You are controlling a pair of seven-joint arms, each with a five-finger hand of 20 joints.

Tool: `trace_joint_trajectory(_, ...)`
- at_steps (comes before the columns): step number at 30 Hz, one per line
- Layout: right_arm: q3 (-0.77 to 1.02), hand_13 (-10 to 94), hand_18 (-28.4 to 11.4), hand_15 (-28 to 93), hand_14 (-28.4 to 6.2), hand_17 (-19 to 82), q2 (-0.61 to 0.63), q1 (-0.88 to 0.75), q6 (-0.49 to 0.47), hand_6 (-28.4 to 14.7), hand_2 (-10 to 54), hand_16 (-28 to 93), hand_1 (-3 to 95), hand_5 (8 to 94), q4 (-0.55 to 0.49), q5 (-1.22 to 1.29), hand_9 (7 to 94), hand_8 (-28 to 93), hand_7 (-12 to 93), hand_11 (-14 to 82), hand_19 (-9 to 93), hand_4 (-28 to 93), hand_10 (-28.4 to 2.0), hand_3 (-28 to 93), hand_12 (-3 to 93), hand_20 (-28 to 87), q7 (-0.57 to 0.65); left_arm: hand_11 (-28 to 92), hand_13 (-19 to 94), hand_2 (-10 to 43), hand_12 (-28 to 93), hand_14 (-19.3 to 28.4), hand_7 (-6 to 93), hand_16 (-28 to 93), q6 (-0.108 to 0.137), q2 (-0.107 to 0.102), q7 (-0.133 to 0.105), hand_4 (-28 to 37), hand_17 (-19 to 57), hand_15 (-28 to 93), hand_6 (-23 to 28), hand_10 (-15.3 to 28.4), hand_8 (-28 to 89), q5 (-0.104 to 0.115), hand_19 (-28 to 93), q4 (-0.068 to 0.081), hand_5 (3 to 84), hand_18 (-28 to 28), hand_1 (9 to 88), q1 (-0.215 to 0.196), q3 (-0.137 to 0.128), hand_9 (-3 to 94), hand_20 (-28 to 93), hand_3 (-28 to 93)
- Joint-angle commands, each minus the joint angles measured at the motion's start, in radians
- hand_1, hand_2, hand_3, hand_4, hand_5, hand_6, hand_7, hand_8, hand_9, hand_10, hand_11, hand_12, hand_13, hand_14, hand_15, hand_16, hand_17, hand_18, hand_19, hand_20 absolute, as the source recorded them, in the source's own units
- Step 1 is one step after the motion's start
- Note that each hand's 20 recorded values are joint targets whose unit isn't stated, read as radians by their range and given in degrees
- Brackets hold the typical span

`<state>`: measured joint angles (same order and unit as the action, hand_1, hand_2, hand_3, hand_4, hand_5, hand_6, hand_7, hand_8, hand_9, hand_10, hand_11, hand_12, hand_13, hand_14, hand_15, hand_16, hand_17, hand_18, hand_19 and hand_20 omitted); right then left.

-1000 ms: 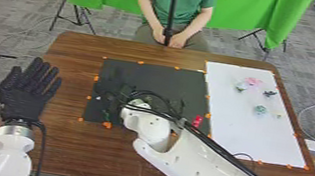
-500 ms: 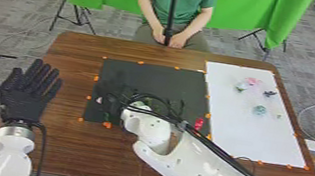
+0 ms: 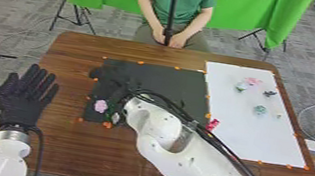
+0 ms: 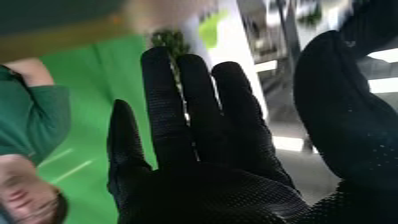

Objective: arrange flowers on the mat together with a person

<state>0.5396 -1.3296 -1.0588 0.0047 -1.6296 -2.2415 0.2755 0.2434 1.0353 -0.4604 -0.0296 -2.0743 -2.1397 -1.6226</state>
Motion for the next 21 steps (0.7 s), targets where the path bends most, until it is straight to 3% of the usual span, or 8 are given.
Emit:
trace_joint_trajectory(1, 0.165, 43, -21.9, 25, -16.4, -2, 0.127, -0.068, 0.042, -4.9, -9.5, 16, 34.1, 45.9, -0.214, 0.171, 50.5, -14, 19, 13.4, 47, -28, -16.8, 80, 14.4, -4, 0.041, 22, 33, 13.3, 8, 15.5, 15.6, -7, 0.016, 0.041, 0.037, -28.3, -6.9, 32, 8.9, 13.8, -10, -0.01, 40, -0.004, 51.0, 15.9, 28.1, -0.038, -0.013, 44.4, 11, 77)
trace_joint_trajectory(4, 0.263, 42, -21.9, 24, -17.2, 0, 0.194, -0.138, 0.045, -5.5, -9.2, 16, 33.3, 45.5, -0.294, 0.279, 49.3, -14, 18, 12.7, 47, -28, -17.7, 81, 14.5, -4, 0.048, 22, 33, 13.3, 8, 15.5, 15.6, -7, 0.015, 0.049, 0.042, -28.3, -6.9, 32, 8.9, 13.8, -10, -0.011, 40, -0.008, 51.0, 15.9, 28.1, -0.045, -0.015, 44.5, 11, 77)
trace_joint_trajectory(5, 0.295, 41, -21.5, 24, -17.3, 1, 0.216, -0.161, 0.055, -5.7, -7.6, 16, 32.6, 45.5, -0.316, 0.327, 48.9, -13, 18, 12.4, 47, -28, -17.8, 81, 14.4, -3, 0.052, 22, 33, 13.3, 8, 15.5, 15.6, -7, 0.012, 0.038, 0.033, -28.3, -6.9, 32, 8.9, 13.8, -10, -0.001, 40, -0.007, 51.0, 15.9, 28.1, -0.047, -0.011, 44.5, 11, 77)
trace_joint_trajectory(7, 0.385, 41, -21.3, 23, -17.4, 2, 0.251, -0.226, 0.059, -5.9, -5.2, 16, 31.7, 45.4, -0.356, 0.428, 48.4, -13, 17, 11.8, 46, -28, -18.0, 80, 14.6, -2, 0.046, 22, 33, 13.2, 8, 15.5, 15.6, -7, 0.006, 0.048, 0.044, -28.3, -6.9, 32, 8.9, 13.8, -10, -0.013, 40, -0.008, 51.0, 15.9, 28.0, -0.05, -0.019, 44.5, 11, 77)
trace_joint_trajectory(10, 0.5, 39, -20.9, 22, -17.7, 4, 0.316, -0.333, 0.154, -6.1, -0.2, 16, 30.1, 44.7, -0.363, 0.598, 47.0, -12, 16, 11.0, 46, -27, -17.9, 80, 14.8, -1, -0.073, 22, 33, 13.1, 8, 15.5, 15.6, -8, 0.005, 0.055, 0.052, -28.3, -6.8, 32, 8.9, 13.8, -10, -0.018, 40, -0.007, 51.0, 15.9, 28.0, -0.052, -0.026, 44.5, 11, 77)
trace_joint_trajectory(13, 0.64, 40, -19.9, 20, -16.7, 6, 0.347, -0.459, 0.192, -5.3, 2.1, 17, 29.5, 46.0, -0.389, 0.729, 47.6, -12, 17, 11.5, 42, -27, -17.3, 80, 14.8, 2, -0.077, 22, 33, 12.9, 8, 15.5, 15.6, -8, 0.013, 0.058, 0.053, -28.3, -6.8, 32, 8.8, 13.7, -10, -0.018, 40, -0.008, 50.9, 15.9, 28.0, -0.059, -0.035, 44.4, 11, 77)
trace_joint_trajectory(19, 0.902, 39, -19.3, 17, -16.6, 7, 0.377, -0.683, 0.211, -5.1, 4.0, 20, 27.4, 46.0, -0.44, 0.997, 46.3, -13, 17, 10.3, 38, -27, -16.2, 80, 14.7, 6, -0.08, 22, 33, 12.1, 8, 15.4, 15.7, -8, 0.006, 0.054, 0.045, -28.3, -6.8, 31, 8.8, 13.7, -10, -0.007, 40, -0.011, 50.9, 15.9, 28.4, -0.072, -0.041, 44.4, 11, 77)
trace_joint_trajectory(21, 0.968, 38, -19.3, 16, -16.5, 7, 0.385, -0.752, 0.2, -5.1, 4.2, 20, 26.9, 45.9, -0.449, 1.059, 46.0, -13, 17, 10.0, 38, -27, -16.0, 80, 14.7, 6, -0.083, 22, 33, 12.1, 8, 15.3, 15.7, -7, 0.006, 0.056, 0.037, -28.3, -6.8, 31, 8.7, 13.6, -10, 0.011, 40, -0.016, 50.9, 15.9, 28.4, -0.082, -0.046, 44.5, 11, 77)
